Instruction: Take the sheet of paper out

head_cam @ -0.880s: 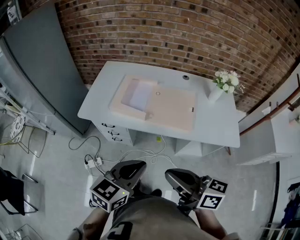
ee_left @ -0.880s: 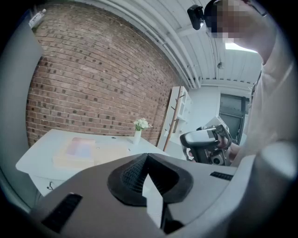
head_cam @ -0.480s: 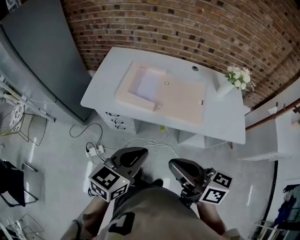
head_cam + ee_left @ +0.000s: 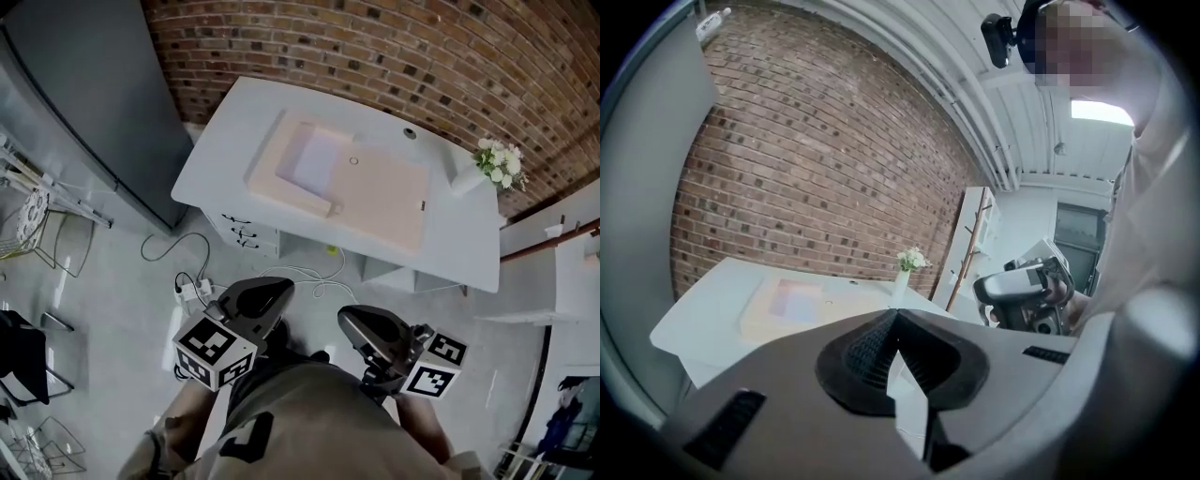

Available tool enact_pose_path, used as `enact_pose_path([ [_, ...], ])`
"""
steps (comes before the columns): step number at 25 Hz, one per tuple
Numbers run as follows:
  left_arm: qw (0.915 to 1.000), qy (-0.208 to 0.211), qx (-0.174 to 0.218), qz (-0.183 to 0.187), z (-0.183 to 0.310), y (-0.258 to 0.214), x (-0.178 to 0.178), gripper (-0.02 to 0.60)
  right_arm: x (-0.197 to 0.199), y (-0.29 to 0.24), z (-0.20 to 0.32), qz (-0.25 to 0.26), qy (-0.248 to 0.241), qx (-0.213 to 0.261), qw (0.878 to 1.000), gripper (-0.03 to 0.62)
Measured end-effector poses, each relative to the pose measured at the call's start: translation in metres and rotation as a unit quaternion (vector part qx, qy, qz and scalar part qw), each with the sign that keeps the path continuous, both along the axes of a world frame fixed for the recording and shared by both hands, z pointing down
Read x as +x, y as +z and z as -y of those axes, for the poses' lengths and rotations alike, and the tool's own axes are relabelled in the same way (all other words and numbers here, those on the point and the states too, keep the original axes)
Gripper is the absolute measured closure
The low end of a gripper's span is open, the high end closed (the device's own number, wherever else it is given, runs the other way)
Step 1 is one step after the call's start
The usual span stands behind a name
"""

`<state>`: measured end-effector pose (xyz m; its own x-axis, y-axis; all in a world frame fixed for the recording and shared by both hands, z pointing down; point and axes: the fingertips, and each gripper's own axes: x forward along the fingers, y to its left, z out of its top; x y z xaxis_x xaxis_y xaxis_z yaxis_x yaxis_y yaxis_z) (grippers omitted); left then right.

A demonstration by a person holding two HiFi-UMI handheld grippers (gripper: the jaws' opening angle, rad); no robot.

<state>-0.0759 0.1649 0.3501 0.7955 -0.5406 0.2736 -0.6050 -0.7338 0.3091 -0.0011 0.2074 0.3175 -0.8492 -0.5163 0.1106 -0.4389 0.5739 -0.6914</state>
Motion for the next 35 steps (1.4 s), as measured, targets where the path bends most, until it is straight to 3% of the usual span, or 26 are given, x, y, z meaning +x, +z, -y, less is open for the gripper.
enact_pose_path([
  [7, 0.9999, -0.005, 0.009, -0.008, 0.016, -0.003, -0.03, 0.568, -0.039, -0.007, 0.012, -0.012, -0.036, 0.022, 0.999, 0.569],
  [13, 0.9997, -0.008, 0.014, -0.017, 0.024, -0.001, -0.05, 0.568, -0.063, -0.005, 0.016, -0.076, -0.051, 0.065, 0.994, 0.569],
  [18, 0.9998, -0.003, 0.006, -0.021, 0.025, 0.004, -0.051, 0.568, -0.057, -0.005, 0.024, -0.11, -0.043, 0.081, 0.99, 0.569],
  [27, 0.9999, -0.009, -0.003, -0.013, 0.037, 0.008, -0.041, 0.568, -0.041, 0.008, 0.046, -0.075, -0.033, 0.023, 0.996, 0.569],
  [35, 0.9996, -0.026, -0.011, 0.004, 0.061, 0.008, -0.017, 0.568, -0.016, 0.005, 0.089, -0.021, -0.035, 0.014, 0.999, 0.569],
])
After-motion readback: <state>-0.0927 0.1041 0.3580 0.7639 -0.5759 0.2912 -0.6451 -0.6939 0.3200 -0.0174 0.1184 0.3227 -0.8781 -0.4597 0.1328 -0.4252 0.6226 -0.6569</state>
